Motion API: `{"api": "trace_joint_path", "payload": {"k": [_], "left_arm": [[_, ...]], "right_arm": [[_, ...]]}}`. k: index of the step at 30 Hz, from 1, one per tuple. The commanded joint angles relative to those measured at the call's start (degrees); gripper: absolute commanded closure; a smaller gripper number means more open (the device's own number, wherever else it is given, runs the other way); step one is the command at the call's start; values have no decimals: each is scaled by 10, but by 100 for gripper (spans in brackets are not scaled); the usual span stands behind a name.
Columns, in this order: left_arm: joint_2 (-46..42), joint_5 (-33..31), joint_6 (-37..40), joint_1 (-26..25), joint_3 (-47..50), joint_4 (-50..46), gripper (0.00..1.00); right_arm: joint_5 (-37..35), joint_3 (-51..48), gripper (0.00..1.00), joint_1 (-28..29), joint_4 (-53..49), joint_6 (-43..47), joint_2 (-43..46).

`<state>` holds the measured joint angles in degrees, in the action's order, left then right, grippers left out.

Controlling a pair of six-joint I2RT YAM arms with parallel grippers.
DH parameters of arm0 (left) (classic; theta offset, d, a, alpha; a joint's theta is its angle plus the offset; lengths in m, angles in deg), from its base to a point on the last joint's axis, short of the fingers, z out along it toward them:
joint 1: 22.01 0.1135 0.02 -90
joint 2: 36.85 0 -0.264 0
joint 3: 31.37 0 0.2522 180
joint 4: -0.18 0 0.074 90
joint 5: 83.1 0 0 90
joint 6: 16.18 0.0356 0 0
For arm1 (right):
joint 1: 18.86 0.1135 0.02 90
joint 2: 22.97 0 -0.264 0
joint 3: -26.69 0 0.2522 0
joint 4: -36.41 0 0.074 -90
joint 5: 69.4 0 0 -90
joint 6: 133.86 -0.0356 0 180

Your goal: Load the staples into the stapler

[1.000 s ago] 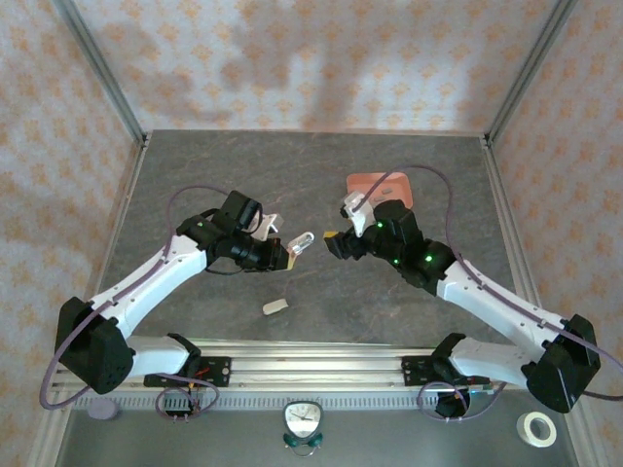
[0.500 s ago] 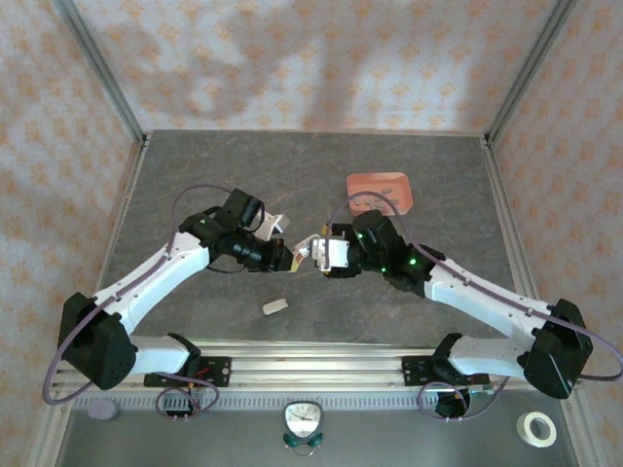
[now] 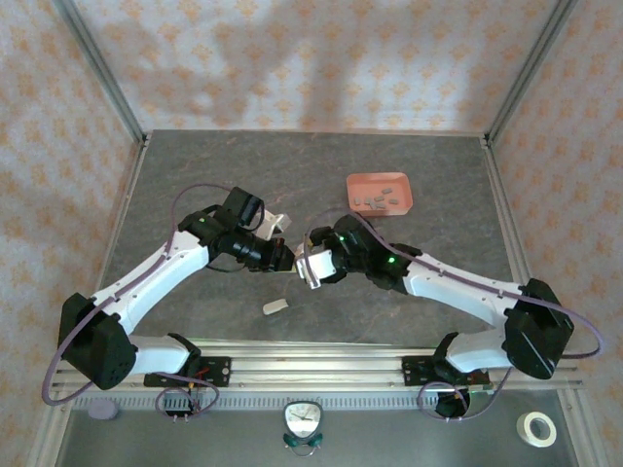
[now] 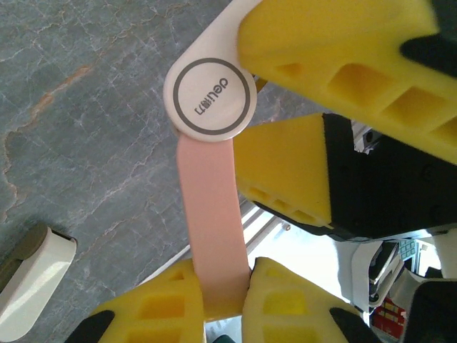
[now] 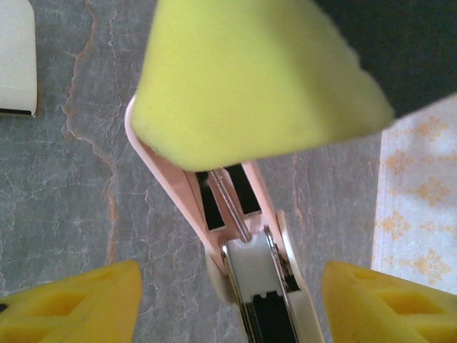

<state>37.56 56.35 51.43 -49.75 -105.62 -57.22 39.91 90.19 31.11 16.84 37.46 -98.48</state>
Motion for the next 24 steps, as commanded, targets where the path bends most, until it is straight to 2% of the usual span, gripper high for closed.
{"api": "trace_joint_path", "payload": {"k": [1, 7, 14, 17, 20, 24], "left_arm": [[2, 21, 14, -2, -22, -14, 88], [3, 26, 15, -2, -24, -13, 88], [-2, 24, 21, -2, -24, -19, 87], [-6, 14, 21, -2, -24, -18, 84], [-13, 3, 22, -3, -26, -17, 73], [-21, -23, 22, -1, -27, -16, 48]], "right_arm": [[16, 30, 34, 3, 33, 15, -12], [29, 45, 43, 4, 35, 15, -35], [12, 50, 63, 4, 32, 17, -42], [6, 50, 75, 4, 21, 9, -36], [1, 39, 80, 4, 19, -12, -28], [-7, 17, 84, 3, 20, -68, -14]]}}
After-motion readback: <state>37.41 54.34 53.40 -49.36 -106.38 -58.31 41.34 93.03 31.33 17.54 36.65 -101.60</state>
